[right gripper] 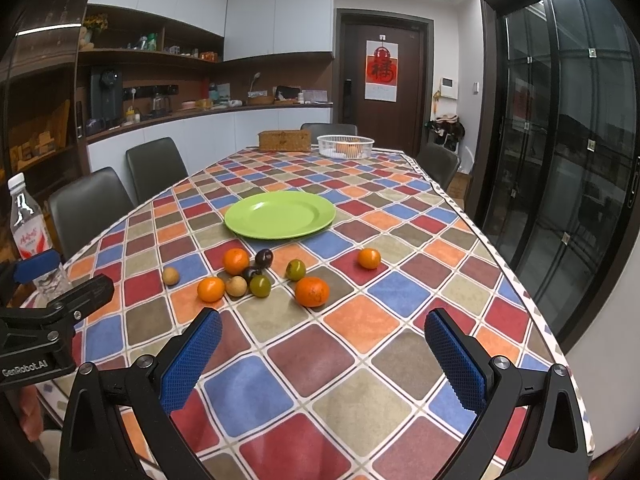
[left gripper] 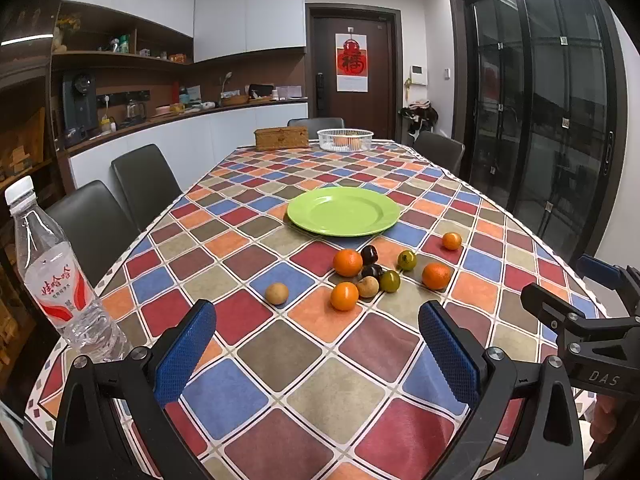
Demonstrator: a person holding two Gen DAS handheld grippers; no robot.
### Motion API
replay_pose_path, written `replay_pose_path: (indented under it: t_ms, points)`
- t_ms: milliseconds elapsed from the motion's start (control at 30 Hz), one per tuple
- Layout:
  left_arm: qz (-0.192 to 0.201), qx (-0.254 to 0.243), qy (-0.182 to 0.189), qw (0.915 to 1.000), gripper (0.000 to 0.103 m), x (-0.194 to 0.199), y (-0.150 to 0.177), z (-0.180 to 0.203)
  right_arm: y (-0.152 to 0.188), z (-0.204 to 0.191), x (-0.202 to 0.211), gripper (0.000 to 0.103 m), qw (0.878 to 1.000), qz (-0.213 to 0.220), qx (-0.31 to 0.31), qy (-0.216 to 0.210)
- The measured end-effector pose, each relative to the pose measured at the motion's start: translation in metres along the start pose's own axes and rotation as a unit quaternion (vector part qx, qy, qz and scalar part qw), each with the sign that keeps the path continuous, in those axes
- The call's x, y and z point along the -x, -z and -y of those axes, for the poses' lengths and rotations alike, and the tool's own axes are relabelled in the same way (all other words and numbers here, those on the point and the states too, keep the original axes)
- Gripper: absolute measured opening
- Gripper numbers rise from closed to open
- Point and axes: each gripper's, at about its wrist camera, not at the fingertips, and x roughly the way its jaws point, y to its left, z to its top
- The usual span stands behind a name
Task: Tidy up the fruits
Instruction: 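Move both tools toward the fruit cluster beside the green plate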
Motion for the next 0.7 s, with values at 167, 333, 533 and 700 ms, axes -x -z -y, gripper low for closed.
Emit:
replay_pose_path:
  t_ms: [167,333,533,700]
  points:
    - [-0.008,-0.003,0.003,1.0000,0.103,-0.006,0.002,0.000,0.005,0.003,-0.009,0.102,1.000,-0.011,0.000,-0.001]
    - [-0.005,-0.007,0.002,1.0000,0.103,-0.018,0.007,0.000,0.010,0.004,-0.022,0.102,1.000,-0.028,0.000,-0.002]
    - [-0.012,-0.020,-0.005,0.9997,0.103,-0.038,0.009,0.001,0.015,0.004,-0.042,0.102,0.999,-0.053,0.003,-0.004]
    - [-0.021,-0.027,-0.010,0.9994,0.095,-0.055,0.007,0.003,0.016,0.003,-0.061,0.102,0.997,-0.074,0.006,-0.010]
